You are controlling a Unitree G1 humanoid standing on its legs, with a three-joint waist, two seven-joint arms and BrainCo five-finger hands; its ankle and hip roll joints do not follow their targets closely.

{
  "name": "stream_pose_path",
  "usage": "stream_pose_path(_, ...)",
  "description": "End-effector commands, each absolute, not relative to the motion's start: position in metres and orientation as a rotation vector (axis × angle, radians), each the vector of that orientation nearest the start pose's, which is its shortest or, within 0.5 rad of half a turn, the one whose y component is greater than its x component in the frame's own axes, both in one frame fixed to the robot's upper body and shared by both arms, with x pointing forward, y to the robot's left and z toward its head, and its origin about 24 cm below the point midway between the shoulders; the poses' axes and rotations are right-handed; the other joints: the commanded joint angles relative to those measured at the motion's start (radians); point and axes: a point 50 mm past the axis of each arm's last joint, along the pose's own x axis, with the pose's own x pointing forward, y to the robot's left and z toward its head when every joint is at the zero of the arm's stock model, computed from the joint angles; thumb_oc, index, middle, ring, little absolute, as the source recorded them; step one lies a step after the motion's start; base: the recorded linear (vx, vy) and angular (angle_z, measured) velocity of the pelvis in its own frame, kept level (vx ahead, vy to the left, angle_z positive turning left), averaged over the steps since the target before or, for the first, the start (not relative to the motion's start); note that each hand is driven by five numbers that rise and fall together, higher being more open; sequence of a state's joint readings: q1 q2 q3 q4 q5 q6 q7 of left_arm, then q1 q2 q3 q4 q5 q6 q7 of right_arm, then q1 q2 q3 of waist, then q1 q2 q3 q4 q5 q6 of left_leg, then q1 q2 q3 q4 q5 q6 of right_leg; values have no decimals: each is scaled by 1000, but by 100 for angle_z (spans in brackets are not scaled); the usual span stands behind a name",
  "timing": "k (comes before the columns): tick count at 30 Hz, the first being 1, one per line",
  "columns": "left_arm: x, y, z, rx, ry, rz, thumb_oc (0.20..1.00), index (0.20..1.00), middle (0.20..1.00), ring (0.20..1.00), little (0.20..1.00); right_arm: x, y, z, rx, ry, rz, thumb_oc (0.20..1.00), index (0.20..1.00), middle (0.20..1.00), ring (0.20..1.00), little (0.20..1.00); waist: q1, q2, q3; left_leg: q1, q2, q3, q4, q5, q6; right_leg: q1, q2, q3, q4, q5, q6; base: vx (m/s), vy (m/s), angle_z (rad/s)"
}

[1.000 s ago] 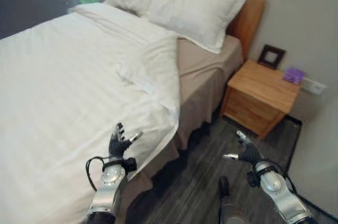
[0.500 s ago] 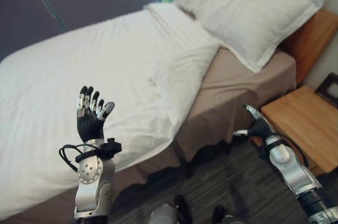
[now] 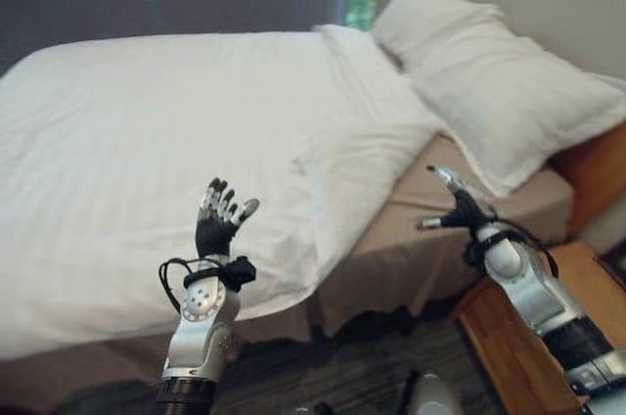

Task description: Making the bed.

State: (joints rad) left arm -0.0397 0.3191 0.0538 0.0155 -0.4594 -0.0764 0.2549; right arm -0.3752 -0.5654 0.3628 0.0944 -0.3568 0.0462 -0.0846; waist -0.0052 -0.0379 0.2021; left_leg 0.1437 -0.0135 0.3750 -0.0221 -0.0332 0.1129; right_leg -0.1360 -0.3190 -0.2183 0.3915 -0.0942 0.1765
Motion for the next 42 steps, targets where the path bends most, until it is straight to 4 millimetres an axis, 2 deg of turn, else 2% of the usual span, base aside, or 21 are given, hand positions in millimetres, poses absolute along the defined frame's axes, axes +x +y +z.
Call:
stream_pose_path(1, 259, 239, 92, -116, -206, 280, 1000, 1000, 1000, 1000, 1000, 328, -147, 141, -962, -397, 128, 1000, 1000, 1000, 1000, 1000, 12, -42, -3, -8, 72, -1, -65, 28, -121, 127, 136, 126, -255, 110, -42, 251, -305, 173)
stream_pose_path(2, 264, 244, 86, -107, -167, 285, 1000, 1000, 1000, 1000, 1000, 335, -145, 153, -963, -420, 106, 1000, 1000, 1000, 1000, 1000, 18, -56, -4, -21, 62, -98, -65, 24, -137, 113, 167, 247, -383, 136, -40, 176, -221, 162)
stream_pose_path(4, 266, 247, 86, -92, -164, 292, 1000, 1000, 1000, 1000, 1000, 339, -144, 156, -971, -422, 95, 1000, 1000, 1000, 1000, 1000, 21, -59, -7, -25, 58, -125, -65, 21, -144, 108, 170, 239, -416, 156, -36, 200, -216, 153)
stream_pose_path(5, 268, 252, 82, -59, -136, 305, 1000, 1000, 1000, 1000, 1000, 347, -141, 159, -981, -412, 89, 1000, 1000, 1000, 1000, 1000, 26, -68, -9, -18, 56, -150, -65, 13, -150, 112, 162, 201, -435, 175, -31, 162, -157, 161)
stream_pose_path(7, 268, 255, 81, -42, -132, 313, 1000, 1000, 1000, 1000, 1000, 352, -142, 161, -1004, -410, 75, 1000, 1000, 1000, 1000, 1000, 24, -75, -10, -12, 55, -156, -65, 11, -154, 129, 154, 171, -448, 181, -28, 133, -125, 108)
stream_pose_path(12, 269, 260, 70, -56, -89, 338, 1000, 1000, 1000, 1000, 1000, 371, -158, 176, -1054, -360, 20, 1000, 1000, 1000, 1000, 1000, 35, -82, -17, -10, 63, -180, -65, 12, -166, 166, 158, 126, -457, 180, -39, 106, -134, 32)
stream_pose_path(13, 270, 264, 67, -36, -73, 341, 1000, 1000, 1000, 1000, 1000, 382, -165, 192, -1102, -353, -10, 1000, 1000, 1000, 1000, 1000, 38, -81, -15, -21, 71, -191, -65, 17, -179, 177, 160, 100, -468, 177, -44, 107, -215, 17)
stream_pose_path(16, 274, 270, 68, -28, -70, 346, 1000, 1000, 1000, 1000, 1000, 393, -173, 221, -1155, -378, -79, 1000, 1000, 1000, 1000, 1000, 46, -71, 0, -63, 87, -205, -65, 37, -201, 161, 161, 65, -475, 173, -55, 24, -175, 28)
stream_pose_path(17, 275, 273, 70, -24, -74, 350, 1000, 1000, 1000, 1000, 1000, 398, -179, 240, -1191, -395, -128, 1000, 1000, 1000, 1000, 1000, 52, -62, 15, -93, 97, -211, -65, 51, -217, 143, 163, 46, -476, 170, -59, -32, -126, 39)
stream_pose_path(19, 276, 274, 73, -18, -86, 344, 1000, 1000, 1000, 1000, 1000, 400, -181, 249, -1191, -399, -154, 1000, 1000, 1000, 1000, 1000, 52, -56, 29, -120, 104, -218, -65, 63, -228, 123, 166, 37, -473, 169, -62, -48, -85, 30)
stream_pose_path(21, 277, 274, 74, -19, -88, 344, 1000, 1000, 1000, 1000, 1000, 400, -181, 250, -1191, -402, -155, 1000, 1000, 1000, 1000, 1000, 48, -55, 26, -125, 104, -221, -65, 65, -228, 118, 166, 35, -472, 169, -62, -101, -98, 21)
stream_pose_path(22, 281, 275, 84, 9, -124, 318, 1000, 1000, 1000, 1000, 1000, 406, -200, 284, -1223, -391, -281, 1000, 1000, 1000, 1000, 1000, 67, -22, 82, -221, 123, -239, -65, 104, -263, 22, 165, -1, -427, 155, -74, -174, -149, 13)
stream_pose_path(24, 282, 274, 86, 8, -132, 310, 1000, 1000, 1000, 1000, 1000, 407, -202, 292, -1222, -397, -304, 1000, 1000, 1000, 1000, 1000, 61, -9, 84, -261, 127, -247, -65, 118, -266, -22, 162, -10, -408, 154, -78, -152, -134, 31)
stream_pose_path(25, 283, 274, 90, 11, -148, 303, 1000, 1000, 1000, 1000, 1000, 408, -205, 303, -1246, -398, -342, 1000, 1000, 1000, 1000, 1000, 64, 5, 95, -302, 130, -252, -65, 132, -273, -63, 159, -21, -390, 150, -81, -77, -93, 48)
stream_pose_path(28, 285, 271, 94, 12, -166, 290, 1000, 1000, 1000, 1000, 1000, 408, -209, 313, -1281, -401, -380, 1000, 1000, 1000, 1000, 1000, 63, 24, 104, -351, 138, -254, -65, 148, -283, -106, 157, -34, -370, 142, -82, -24, -102, 31)
stream_pose_path(29, 292, 270, 82, 35, -112, 316, 1000, 1000, 1000, 1000, 1000, 410, -203, 307, -1300, -405, -371, 1000, 1000, 1000, 1000, 1000, 53, 25, 109, -360, 144, -249, -65, 154, -286, -117, 159, -33, -364, 142, -82, 1, -114, 19)
stream_pose_path(30, 298, 267, 77, 49, -83, 310, 1000, 1000, 1000, 1000, 1000, 411, -205, 315, -1344, -395, -404, 1000, 1000, 1000, 1000, 1000, 58, 33, 116, -371, 147, -246, -65, 155, -291, -129, 160, -37, -353, 132, -82, -2, -109, 7)
stream_pose_path(32, 306, 267, 90, 41, -126, 303, 1000, 1000, 1000, 1000, 1000, 412, -212, 329, -1375, -372, -476, 1000, 1000, 1000, 1000, 1000, 74, 56, 128, -404, 151, -252, -65, 170, -300, -162, 161, -50, -327, 121, -84, -19, -98, 7)
stream_pose_path(35, 304, 266, 88, 31, -120, 295, 1000, 1000, 1000, 1000, 1000, 412, -215, 336, -1412, -356, -503, 1000, 1000, 1000, 1000, 1000, 84, 74, 138, -428, 152, -257, -65, 179, -303, -194, 160, -56, -300, 111, -89, -13, -59, 20)
stream_pose_path(38, 295, 262, 75, 42, -84, 252, 1000, 1000, 1000, 1000, 1000, 406, -235, 347, -1455, -326, -568, 1000, 1000, 1000, 1000, 1000, 101, 108, 164, -472, 152, -260, -65, 198, -305, -252, 157, -63, -251, 96, -93, -21, -64, 16)
stream_pose_path(42, 292, 259, 74, 61, -87, 231, 1000, 1000, 1000, 1000, 1000, 401, -251, 353, -1500, -300, -629, 1000, 1000, 1000, 1000, 1000, 108, 142, 178, -507, 152, -252, -65, 206, -305, -318, 148, -58, -197, 84, -96, -14, -13, 7)
